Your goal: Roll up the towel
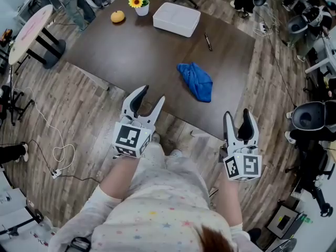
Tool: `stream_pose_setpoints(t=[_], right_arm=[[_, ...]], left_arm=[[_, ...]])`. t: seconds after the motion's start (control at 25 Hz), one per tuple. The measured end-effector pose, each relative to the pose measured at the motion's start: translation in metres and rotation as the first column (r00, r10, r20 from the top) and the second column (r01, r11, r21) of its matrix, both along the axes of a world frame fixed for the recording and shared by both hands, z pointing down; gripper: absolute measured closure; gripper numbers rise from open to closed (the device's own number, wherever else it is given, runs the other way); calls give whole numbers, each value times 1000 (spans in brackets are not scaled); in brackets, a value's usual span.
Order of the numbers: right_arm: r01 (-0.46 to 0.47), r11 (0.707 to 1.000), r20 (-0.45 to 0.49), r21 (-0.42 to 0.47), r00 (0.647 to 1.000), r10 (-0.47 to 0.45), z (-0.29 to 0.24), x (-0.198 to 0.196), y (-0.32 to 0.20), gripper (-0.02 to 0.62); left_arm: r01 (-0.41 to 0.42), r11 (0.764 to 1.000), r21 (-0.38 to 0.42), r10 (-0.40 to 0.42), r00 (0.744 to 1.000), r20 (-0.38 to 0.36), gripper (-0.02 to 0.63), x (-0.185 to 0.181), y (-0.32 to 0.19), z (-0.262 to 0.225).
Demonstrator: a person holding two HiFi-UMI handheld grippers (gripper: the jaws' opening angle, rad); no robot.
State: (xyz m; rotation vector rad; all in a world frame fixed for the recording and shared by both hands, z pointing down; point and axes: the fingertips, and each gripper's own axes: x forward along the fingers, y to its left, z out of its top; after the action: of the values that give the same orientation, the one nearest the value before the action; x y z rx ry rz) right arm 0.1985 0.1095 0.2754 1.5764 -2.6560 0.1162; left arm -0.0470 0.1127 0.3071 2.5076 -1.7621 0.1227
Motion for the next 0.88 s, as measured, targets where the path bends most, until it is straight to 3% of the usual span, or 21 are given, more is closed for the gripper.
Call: stream_pose_setpoints(t=[0.32,0.68,0.88], right_arm=[[-41,999,-22,-13,999,41,8,-10,-62,342],[-120,993,1,3,993,120,1,-47,-163,342],[-150,989,35,8,988,150,-3,-66,-198,342]], left_arm=[[-59,998,6,59,998,-13,410,-3,-78,9],[-126,992,26,126,992,6,410,-54,-207,2],[-169,985,15,169,986,10,410,-66,-252,5]])
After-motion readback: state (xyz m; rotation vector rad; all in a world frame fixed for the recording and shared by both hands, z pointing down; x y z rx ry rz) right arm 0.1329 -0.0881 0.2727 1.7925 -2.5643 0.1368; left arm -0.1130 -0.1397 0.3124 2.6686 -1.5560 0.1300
